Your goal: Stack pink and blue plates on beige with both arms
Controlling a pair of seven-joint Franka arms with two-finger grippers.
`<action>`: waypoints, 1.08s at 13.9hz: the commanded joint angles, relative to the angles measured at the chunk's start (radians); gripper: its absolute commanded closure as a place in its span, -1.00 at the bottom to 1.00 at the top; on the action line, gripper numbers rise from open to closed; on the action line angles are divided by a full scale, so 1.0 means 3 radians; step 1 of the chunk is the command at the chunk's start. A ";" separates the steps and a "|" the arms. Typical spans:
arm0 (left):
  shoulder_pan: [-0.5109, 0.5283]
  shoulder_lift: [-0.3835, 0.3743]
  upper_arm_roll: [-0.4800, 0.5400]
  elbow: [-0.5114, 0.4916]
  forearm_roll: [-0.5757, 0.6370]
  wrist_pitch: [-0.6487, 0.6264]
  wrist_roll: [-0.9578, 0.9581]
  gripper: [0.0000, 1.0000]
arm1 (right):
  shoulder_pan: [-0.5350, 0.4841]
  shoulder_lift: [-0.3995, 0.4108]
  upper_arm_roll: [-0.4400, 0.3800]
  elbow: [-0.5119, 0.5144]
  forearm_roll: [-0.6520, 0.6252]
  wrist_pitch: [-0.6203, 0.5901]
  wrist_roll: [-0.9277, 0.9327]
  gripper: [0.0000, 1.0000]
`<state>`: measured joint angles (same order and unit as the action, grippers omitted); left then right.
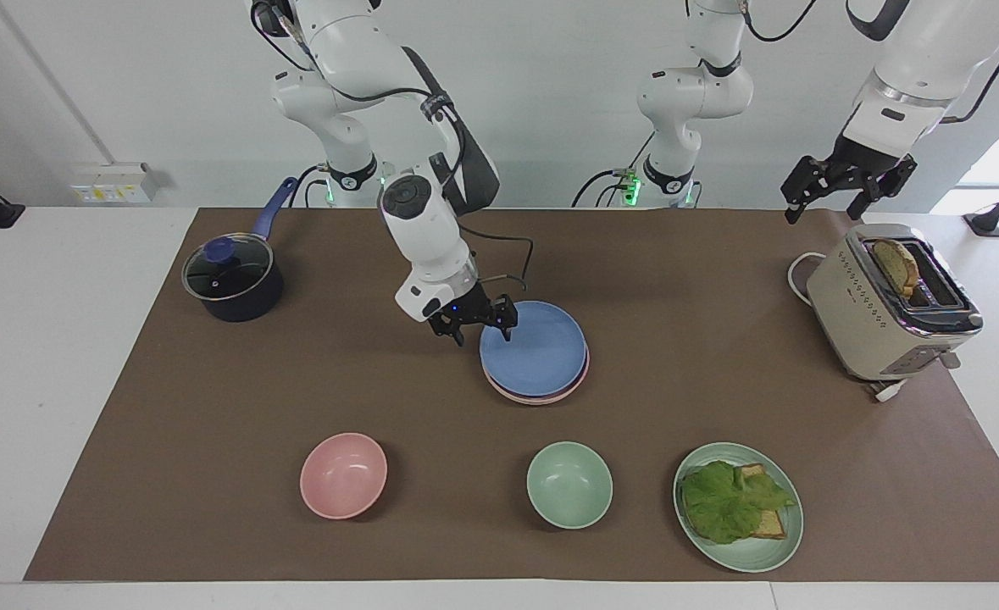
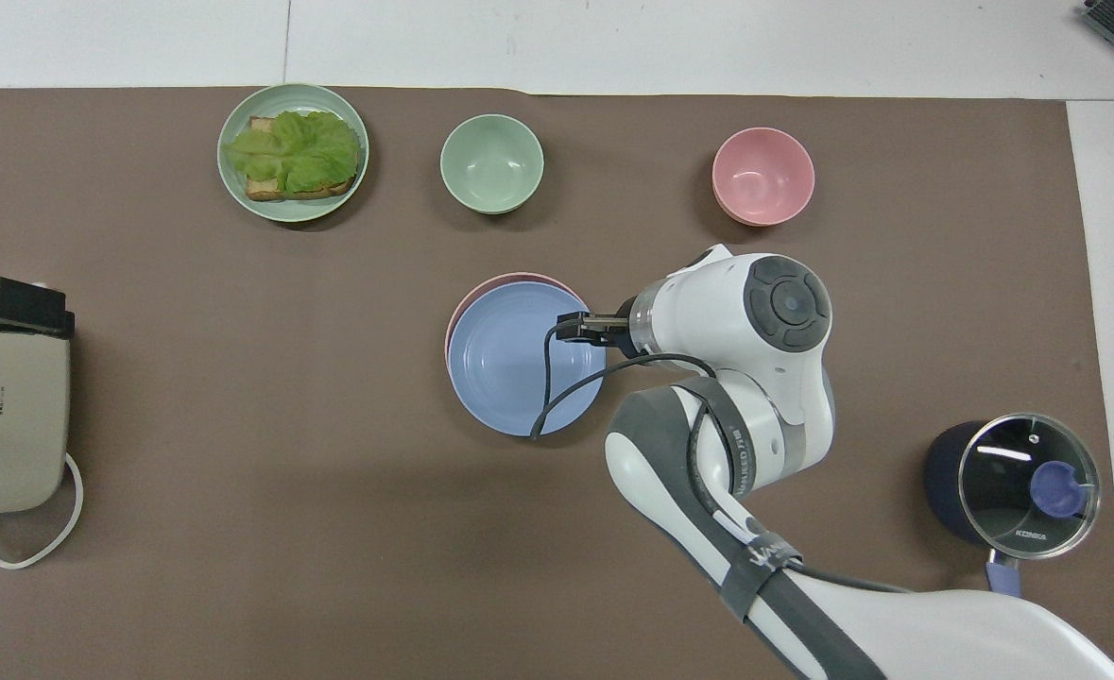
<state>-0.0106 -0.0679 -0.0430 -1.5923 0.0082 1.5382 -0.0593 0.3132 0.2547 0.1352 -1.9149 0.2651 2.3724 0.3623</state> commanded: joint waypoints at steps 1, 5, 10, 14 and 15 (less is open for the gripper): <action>0.0041 -0.0009 -0.0025 0.0041 -0.0002 -0.0065 0.0014 -1.00 | -0.0307 -0.0367 0.0010 -0.0055 -0.0075 -0.0349 -0.0047 -1.00; 0.0041 -0.0009 -0.0025 0.0041 -0.0002 -0.0065 0.0014 -1.00 | -0.0757 -0.0741 0.0010 -0.0004 -0.0642 -0.0998 -0.0078 -1.00; 0.0041 -0.0009 -0.0025 0.0041 -0.0002 -0.0065 0.0014 -1.00 | -0.1223 -0.0849 0.0010 0.0619 -0.0770 -0.2032 -0.0317 -1.00; 0.0046 -0.0009 -0.0025 0.0041 -0.0002 -0.0065 0.0014 -1.00 | -0.1346 -0.0839 0.0010 0.1079 -0.0954 -0.2578 -0.0400 -1.00; 0.0046 -0.0009 -0.0025 0.0041 -0.0002 -0.0065 0.0014 -1.00 | -0.1346 -0.0839 0.0010 0.1177 -0.1021 -0.2722 -0.0405 -1.00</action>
<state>-0.0105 -0.0678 -0.0430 -1.5923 0.0082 1.5381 -0.0593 -0.0746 -0.0161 0.1228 -1.6380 0.0007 1.6331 0.2610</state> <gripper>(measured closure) 0.000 0.000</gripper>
